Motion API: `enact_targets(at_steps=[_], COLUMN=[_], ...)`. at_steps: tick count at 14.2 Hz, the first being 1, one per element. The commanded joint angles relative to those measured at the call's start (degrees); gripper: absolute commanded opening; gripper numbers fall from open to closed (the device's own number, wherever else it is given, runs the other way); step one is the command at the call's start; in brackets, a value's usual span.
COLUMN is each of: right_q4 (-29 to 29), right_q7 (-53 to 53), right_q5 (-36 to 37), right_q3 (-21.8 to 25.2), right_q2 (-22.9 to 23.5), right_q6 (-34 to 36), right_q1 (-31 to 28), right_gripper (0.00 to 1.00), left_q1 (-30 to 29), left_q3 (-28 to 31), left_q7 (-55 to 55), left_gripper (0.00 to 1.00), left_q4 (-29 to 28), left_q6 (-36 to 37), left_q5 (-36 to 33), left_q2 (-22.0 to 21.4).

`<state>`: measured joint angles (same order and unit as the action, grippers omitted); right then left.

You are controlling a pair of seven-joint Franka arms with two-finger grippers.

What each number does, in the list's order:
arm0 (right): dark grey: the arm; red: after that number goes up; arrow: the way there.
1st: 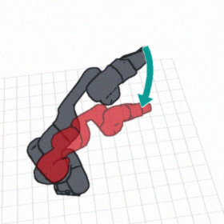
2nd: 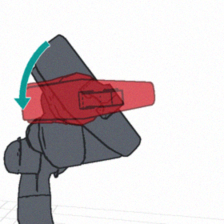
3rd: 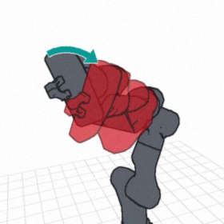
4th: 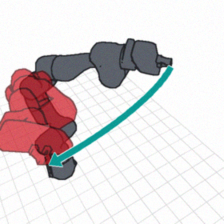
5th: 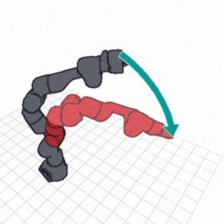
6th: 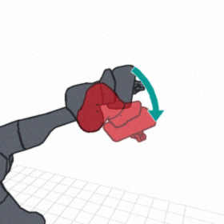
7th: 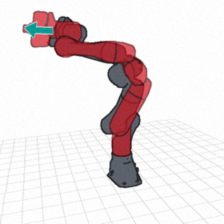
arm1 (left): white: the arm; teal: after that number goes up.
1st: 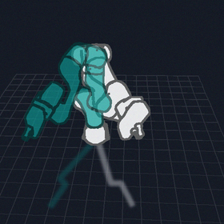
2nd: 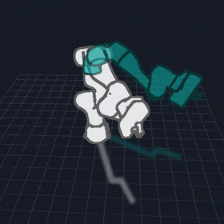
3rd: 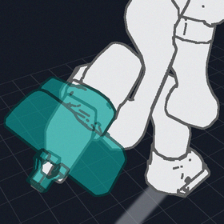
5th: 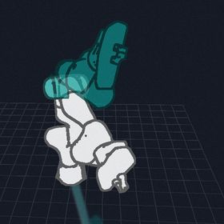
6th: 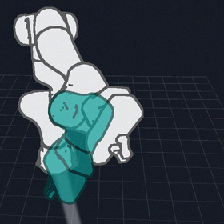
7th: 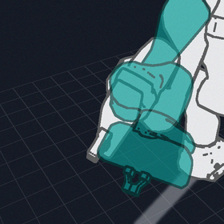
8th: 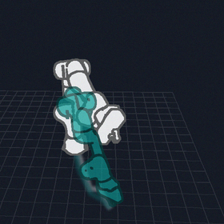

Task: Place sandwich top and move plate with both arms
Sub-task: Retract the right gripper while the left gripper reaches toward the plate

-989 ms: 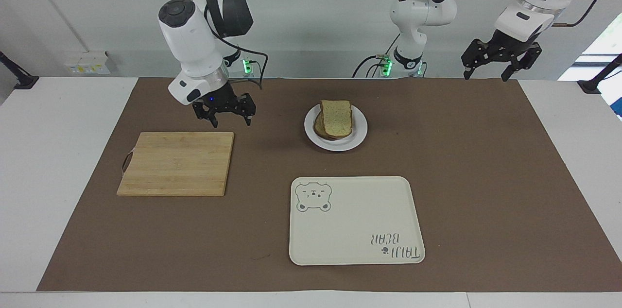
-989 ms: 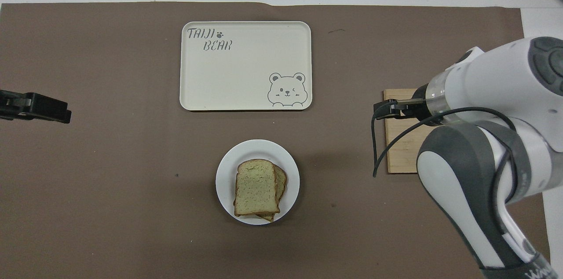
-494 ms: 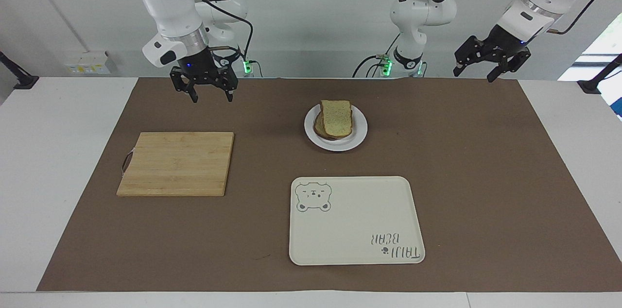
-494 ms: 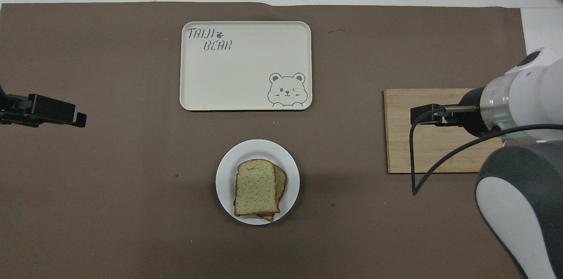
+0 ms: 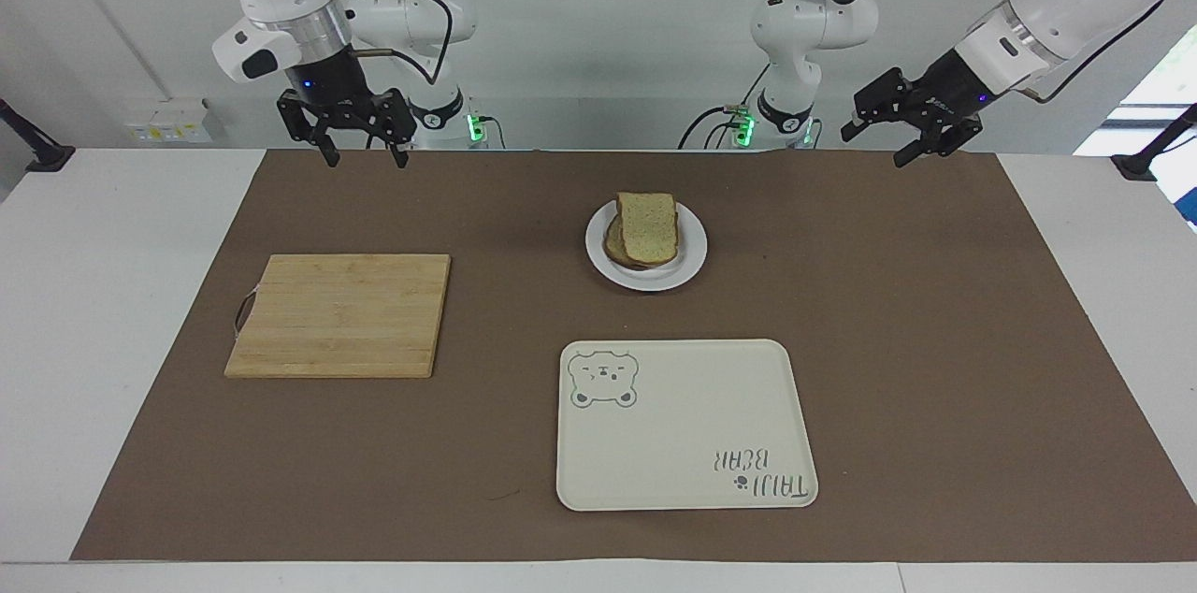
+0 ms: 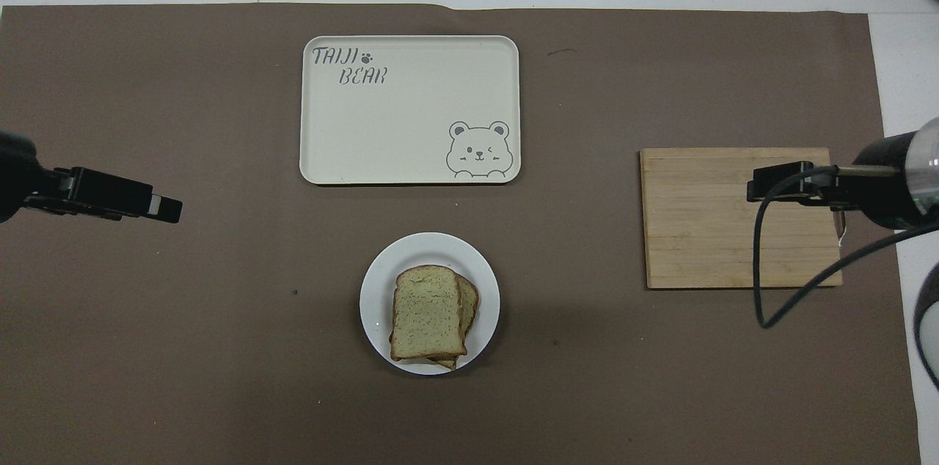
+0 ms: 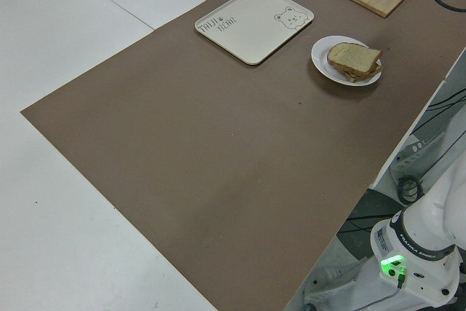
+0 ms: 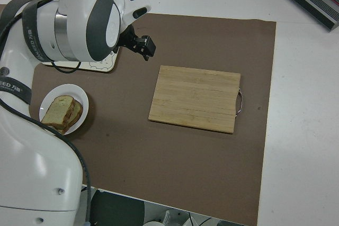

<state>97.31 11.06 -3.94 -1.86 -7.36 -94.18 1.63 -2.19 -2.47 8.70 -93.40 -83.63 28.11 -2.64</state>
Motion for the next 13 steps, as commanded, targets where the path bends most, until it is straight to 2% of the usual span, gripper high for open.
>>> enact_targets(at_steps=[1, 4, 8, 10, 13], right_q4=[-0.7, -0.7, -0.8, -0.3, 0.0], right_q7=[1.5, 1.7, 0.4, -1.7, -3.2], right_q5=[1.0, 1.8, 2.1, 4.5, 4.9], right_q3=[0.9, 1.4, 3.3, 3.4, 3.3], right_q2=[-1.9, -2.6, -3.7, -4.8, -3.6], right_q6=[3.2, 4.5, 8.1, 8.1, 7.1], right_q1=[-0.8, -1.3, -4.8, -4.8, -4.8], right_gripper=[1.0, 1.0, 1.0, 1.0, 1.0], left_q1=[-1.2, -1.2, -1.8, -2.6, -1.9], left_q3=[-0.4, -0.4, -0.4, -0.4, -0.4], left_q7=[3.5, 8.2, 12.7, 15.4, 17.1], left_gripper=[1.0, 1.0, 1.0, 1.0, 1.0], left_q4=[-4.5, -8.5, -11.4, -13.7, -16.2], left_q6=[-3.5, -5.4, -6.3, -7.8, -10.1], left_q5=[4.5, 7.2, 10.0, 12.2, 14.7], left_q2=[-1.8, -1.8, -1.8, -1.4, -0.9])
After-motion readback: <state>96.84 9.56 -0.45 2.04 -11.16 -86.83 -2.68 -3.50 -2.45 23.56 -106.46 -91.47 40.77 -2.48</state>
